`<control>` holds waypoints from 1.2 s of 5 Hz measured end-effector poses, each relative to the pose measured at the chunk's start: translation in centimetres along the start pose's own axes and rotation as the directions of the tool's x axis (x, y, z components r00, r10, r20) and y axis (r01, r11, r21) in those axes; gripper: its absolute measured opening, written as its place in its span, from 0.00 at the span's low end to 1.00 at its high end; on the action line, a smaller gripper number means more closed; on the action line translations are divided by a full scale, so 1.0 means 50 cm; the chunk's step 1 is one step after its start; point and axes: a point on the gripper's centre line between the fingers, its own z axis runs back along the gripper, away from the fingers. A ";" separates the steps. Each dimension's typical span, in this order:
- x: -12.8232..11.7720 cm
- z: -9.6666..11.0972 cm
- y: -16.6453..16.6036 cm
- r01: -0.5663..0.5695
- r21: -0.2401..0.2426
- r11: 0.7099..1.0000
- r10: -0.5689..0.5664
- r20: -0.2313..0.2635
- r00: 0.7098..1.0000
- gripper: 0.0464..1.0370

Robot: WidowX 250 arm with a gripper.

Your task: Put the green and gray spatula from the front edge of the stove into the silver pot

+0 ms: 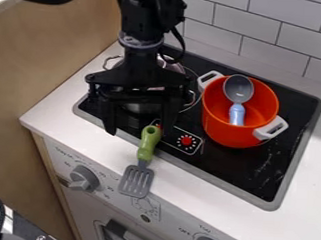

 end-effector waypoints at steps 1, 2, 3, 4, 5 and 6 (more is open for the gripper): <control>-0.005 -0.012 0.001 -0.005 0.008 1.000 0.005 -0.011 1.000 0.96; -0.015 -0.072 -0.015 -0.029 -0.021 0.999 0.030 0.046 0.999 0.96; -0.009 -0.082 -0.038 -0.038 -0.054 0.998 0.043 0.106 0.993 0.96; -0.008 -0.081 -0.048 -0.045 -0.057 0.997 0.051 0.113 0.992 0.91; -0.006 -0.086 -0.065 -0.024 -0.063 0.998 0.033 0.131 0.991 0.66; -0.006 -0.086 -0.070 -0.039 -0.071 0.997 0.048 0.134 0.990 0.39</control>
